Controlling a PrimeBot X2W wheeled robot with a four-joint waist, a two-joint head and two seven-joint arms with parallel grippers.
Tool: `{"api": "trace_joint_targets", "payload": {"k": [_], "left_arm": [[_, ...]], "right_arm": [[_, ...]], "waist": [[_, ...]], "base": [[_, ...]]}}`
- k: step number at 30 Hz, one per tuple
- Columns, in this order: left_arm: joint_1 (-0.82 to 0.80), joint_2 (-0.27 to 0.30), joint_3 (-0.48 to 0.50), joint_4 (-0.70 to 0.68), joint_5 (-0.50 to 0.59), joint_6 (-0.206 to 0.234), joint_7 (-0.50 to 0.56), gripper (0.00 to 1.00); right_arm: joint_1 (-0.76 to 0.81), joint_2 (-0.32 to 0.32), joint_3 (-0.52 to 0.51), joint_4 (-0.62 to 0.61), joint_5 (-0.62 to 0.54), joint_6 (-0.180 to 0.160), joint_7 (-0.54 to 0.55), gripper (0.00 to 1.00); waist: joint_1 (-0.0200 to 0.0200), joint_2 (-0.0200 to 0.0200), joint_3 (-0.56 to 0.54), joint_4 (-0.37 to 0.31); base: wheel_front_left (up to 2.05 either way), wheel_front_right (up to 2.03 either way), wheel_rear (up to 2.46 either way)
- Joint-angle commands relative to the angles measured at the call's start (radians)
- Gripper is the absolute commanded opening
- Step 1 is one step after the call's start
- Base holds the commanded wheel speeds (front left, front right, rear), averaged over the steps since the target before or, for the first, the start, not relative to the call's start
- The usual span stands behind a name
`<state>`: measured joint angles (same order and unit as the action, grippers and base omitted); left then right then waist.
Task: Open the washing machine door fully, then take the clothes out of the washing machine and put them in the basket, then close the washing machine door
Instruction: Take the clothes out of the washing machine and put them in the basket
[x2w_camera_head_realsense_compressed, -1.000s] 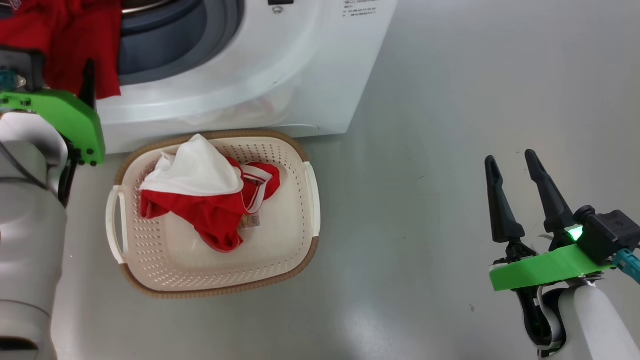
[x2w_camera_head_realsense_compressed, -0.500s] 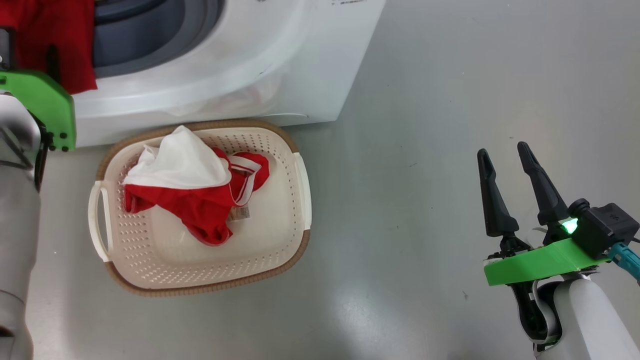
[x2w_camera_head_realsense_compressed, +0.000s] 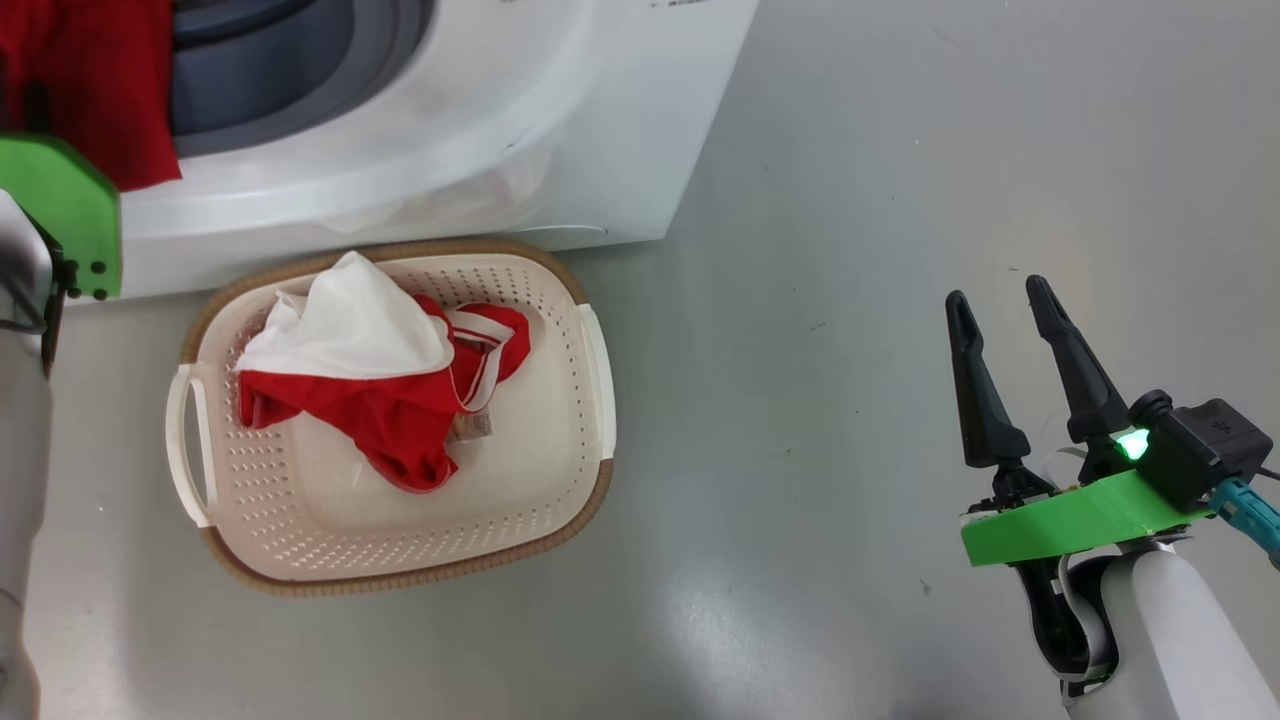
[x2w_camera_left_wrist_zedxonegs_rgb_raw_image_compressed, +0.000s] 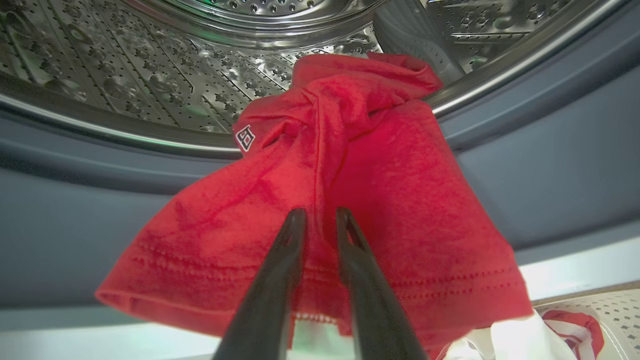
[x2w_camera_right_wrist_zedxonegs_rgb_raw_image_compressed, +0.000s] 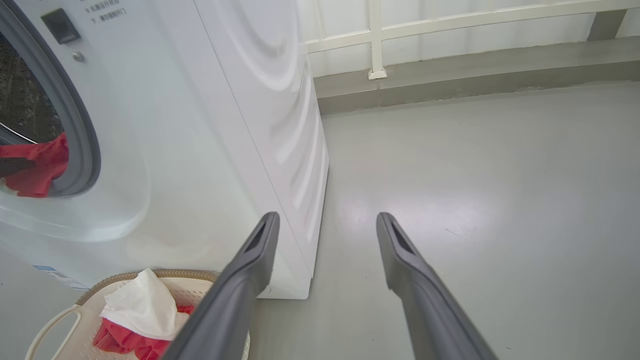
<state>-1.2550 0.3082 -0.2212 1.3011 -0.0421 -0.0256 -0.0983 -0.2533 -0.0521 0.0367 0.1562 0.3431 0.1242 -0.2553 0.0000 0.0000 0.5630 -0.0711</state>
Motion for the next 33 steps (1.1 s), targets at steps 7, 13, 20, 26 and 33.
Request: {"api": "trace_joint_targets", "payload": {"k": [7,13,20,26,33], "left_arm": [[-0.012,0.066,-0.005,-0.012,0.007,0.009,-0.012,0.0],[-0.006,0.063,-0.007,-0.011,-0.008,0.002,-0.037,0.0],[0.006,0.034,0.021,-0.013,-0.063,-0.026,-0.108,0.0],[0.053,-0.008,0.082,-0.068,-0.148,-0.059,-0.16,0.0],[0.228,-0.053,0.187,-0.4,-0.21,-0.061,-0.163,0.0]], "right_arm": [[-0.002,0.002,0.019,-0.019,0.007,0.007,-0.006,1.0],[0.002,0.002,0.016,-0.016,0.006,0.007,-0.006,1.0],[0.009,0.002,0.008,-0.018,0.002,0.007,-0.006,1.0],[0.026,0.002,-0.002,-0.015,0.002,0.007,-0.006,1.0],[0.042,0.002,-0.017,-0.019,-0.01,0.007,-0.006,1.0]], "waist": [[0.0,0.0,-0.008,0.003],[0.0,0.0,-0.021,0.007],[0.0,0.0,-0.039,0.02],[0.0,0.0,-0.065,0.04],[0.0,0.0,-0.088,0.075]], "base": [[0.0,0.0,0.0],[0.0,0.0,0.0],[0.0,0.0,0.0],[0.0,0.0,0.0],[0.0,0.0,0.0]]}}
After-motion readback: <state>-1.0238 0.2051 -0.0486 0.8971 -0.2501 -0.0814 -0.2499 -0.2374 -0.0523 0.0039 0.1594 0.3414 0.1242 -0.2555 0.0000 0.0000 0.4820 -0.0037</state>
